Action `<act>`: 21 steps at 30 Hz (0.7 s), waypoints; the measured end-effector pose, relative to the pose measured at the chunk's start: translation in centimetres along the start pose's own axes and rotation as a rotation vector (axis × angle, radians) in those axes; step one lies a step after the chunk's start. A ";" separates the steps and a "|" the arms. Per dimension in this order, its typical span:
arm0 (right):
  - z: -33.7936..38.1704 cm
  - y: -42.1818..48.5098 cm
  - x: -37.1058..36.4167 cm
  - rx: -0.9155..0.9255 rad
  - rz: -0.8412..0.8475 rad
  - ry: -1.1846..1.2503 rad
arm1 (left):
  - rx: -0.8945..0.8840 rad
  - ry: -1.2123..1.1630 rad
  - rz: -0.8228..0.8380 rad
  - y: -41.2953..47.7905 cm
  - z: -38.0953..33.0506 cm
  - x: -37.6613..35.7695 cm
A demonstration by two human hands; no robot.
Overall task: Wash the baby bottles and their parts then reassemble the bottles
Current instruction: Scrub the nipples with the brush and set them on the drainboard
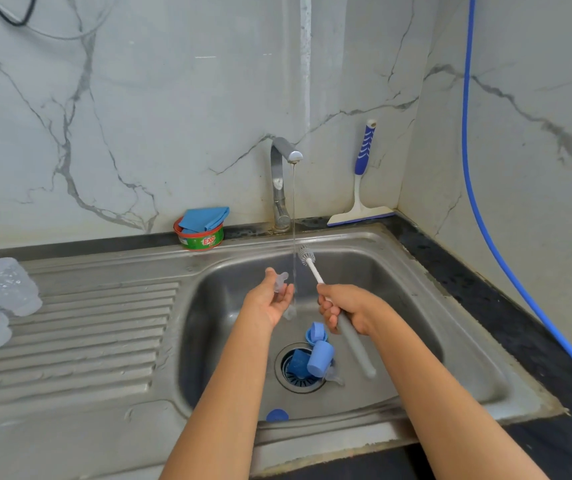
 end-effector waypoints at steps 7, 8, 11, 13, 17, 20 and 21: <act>0.2 -2.4 -1.7 0.015 0.143 -0.379 | -0.086 -0.150 -0.035 -1.8 -0.8 2.5; 0.1 -2.7 -2.1 0.031 0.148 -0.445 | -0.099 -0.154 -0.031 -1.6 -1.1 2.5; -0.2 -3.2 -3.6 0.058 0.160 -0.578 | -0.116 -0.204 -0.032 -0.7 -1.8 2.8; -0.5 -3.2 -4.0 0.052 0.170 -0.599 | -0.122 -0.223 -0.051 -0.3 -2.1 3.0; 0.3 -2.7 -3.2 0.120 0.100 -0.601 | -0.129 -0.182 -0.015 -0.5 -2.2 1.8; 1.0 -2.6 -2.7 0.183 0.032 -0.594 | -0.165 -0.119 0.006 -1.1 -2.5 1.0; 0.9 -2.6 -2.9 0.178 0.036 -0.606 | -0.170 -0.115 -0.011 -1.1 -2.7 1.2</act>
Point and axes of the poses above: each hand's wrist, its own y-axis towards the middle knuckle, its own x-axis out of the back of the hand, z = x × y, the point moved 10 cm from there along y, towards the middle knuckle, and after that the axes turned 1 degree about -z, right-handed, at the moved point
